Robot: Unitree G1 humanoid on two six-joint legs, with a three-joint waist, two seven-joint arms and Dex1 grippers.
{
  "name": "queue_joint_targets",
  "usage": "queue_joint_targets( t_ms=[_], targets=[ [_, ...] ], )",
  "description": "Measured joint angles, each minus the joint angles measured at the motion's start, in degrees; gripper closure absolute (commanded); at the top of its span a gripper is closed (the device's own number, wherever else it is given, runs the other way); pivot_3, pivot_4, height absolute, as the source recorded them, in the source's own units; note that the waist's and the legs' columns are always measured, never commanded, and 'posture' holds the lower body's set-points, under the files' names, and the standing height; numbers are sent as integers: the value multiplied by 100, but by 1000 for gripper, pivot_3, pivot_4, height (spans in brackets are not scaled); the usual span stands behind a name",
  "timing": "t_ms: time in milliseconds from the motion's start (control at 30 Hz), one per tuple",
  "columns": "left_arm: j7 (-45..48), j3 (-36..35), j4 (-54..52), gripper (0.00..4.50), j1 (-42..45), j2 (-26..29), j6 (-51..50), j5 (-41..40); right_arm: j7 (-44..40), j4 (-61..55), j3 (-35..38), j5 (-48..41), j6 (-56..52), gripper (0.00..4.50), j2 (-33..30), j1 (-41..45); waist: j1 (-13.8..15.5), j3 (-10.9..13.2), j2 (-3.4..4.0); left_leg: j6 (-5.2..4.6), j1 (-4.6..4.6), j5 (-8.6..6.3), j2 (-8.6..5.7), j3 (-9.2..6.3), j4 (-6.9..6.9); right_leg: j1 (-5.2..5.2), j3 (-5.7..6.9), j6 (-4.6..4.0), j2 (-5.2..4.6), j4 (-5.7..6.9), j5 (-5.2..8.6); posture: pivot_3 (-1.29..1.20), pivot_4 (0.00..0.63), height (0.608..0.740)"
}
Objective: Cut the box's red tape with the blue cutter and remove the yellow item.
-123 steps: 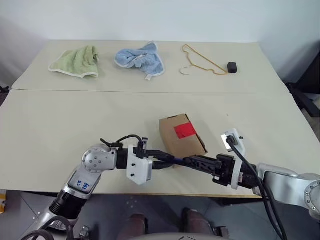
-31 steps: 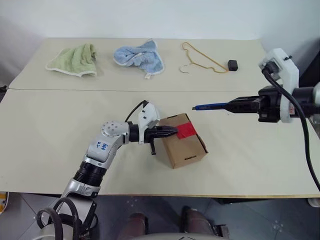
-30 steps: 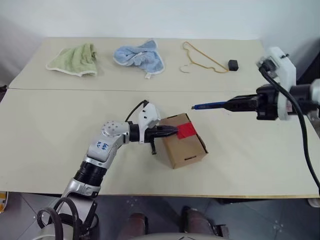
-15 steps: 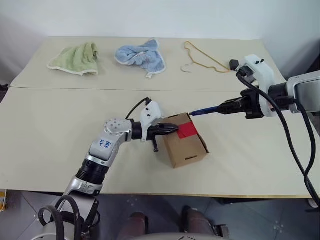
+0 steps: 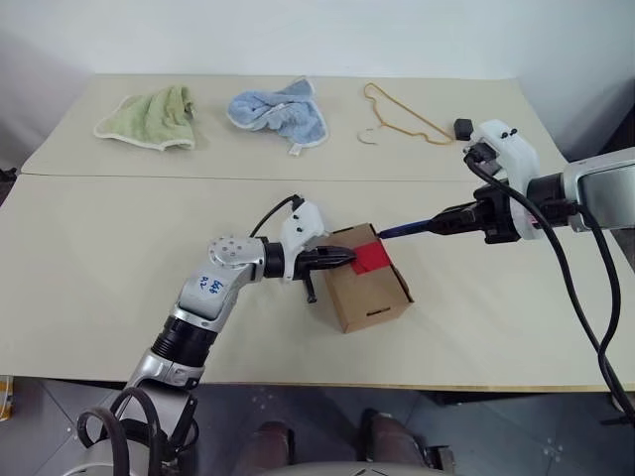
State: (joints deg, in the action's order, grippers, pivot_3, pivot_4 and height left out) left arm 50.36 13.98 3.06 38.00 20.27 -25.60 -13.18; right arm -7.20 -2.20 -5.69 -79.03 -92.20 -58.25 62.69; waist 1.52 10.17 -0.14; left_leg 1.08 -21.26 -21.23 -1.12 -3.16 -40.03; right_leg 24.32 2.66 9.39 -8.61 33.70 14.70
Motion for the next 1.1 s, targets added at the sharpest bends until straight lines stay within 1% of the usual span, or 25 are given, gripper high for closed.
queue_joint_targets(
  t_ms=[200,333,467,700,867,1100],
  targets=[
    [-1,-1,-1,4500,-2,-2,-5,0,-124,4,159,303,0,4365,94,37,-1,0,0,0,1,0,0,1,-1,0,-1,0,0,1,0,0,150,740],
    [-1,-2,2,4500,-4,-4,-5,-1,-281,48,161,598,0,4365,155,282,-3,-1,2,0,2,0,0,2,-1,0,-2,0,0,3,0,0,150,740],
    [-1,-2,4,4500,-4,-5,-4,-1,-428,69,162,673,0,4365,211,395,-2,-1,2,0,3,0,-1,2,-1,0,-3,0,0,4,0,0,150,740],
    [-1,-4,3,4500,-9,-6,-4,-1,-465,-19,167,655,0,4365,216,80,-3,-1,2,0,3,0,-1,2,-1,0,-3,0,0,5,0,0,150,740],
    [0,-3,-1,4500,-15,0,-4,-2,-390,-205,327,500,2,4365,216,-230,-4,-2,2,0,5,0,-1,2,-2,0,-3,0,0,6,0,0,150,740],
    [2,-4,-12,4500,-23,11,-4,-2,-182,-296,452,256,2,4365,215,-356,-8,-2,2,0,6,0,-1,2,-2,0,-3,0,0,7,0,0,150,740]
  ],
)
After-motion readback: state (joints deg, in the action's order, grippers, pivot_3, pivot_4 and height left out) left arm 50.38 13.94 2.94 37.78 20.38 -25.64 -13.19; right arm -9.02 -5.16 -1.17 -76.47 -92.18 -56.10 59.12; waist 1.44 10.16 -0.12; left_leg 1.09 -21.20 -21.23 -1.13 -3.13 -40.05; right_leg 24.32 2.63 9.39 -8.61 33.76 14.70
